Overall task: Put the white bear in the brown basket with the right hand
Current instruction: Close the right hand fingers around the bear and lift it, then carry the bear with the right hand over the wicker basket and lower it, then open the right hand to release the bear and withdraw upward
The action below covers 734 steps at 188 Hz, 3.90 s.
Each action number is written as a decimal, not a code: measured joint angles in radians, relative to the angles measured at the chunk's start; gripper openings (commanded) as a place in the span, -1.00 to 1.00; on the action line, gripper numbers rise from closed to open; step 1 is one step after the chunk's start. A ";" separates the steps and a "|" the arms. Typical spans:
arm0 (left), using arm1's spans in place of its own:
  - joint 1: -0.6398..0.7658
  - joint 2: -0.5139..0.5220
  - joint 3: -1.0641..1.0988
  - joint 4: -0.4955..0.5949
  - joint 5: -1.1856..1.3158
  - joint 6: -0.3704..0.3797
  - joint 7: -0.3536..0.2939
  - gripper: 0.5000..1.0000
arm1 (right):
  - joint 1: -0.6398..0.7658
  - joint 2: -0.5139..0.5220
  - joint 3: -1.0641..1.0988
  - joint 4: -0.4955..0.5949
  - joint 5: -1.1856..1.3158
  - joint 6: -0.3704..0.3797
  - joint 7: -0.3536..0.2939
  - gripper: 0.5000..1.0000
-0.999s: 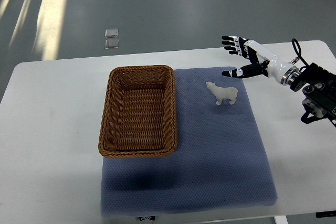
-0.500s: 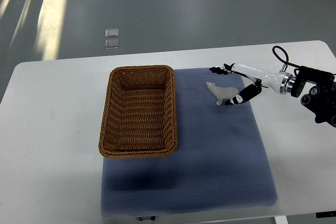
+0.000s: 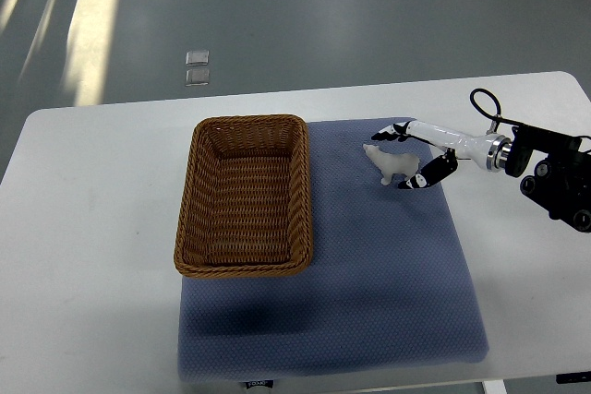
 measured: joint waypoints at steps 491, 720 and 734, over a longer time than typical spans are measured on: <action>0.004 0.000 -0.005 0.000 0.000 0.001 -0.002 1.00 | 0.263 0.263 -0.206 0.170 -0.007 -0.074 -0.034 0.19; 0.004 0.000 -0.002 0.000 0.000 0.001 -0.004 1.00 | -0.025 0.165 0.246 0.061 0.889 -0.233 -0.132 0.42; 0.004 0.000 -0.003 0.000 0.000 0.001 -0.004 1.00 | -0.053 0.165 0.286 0.061 0.971 -0.230 -0.149 0.42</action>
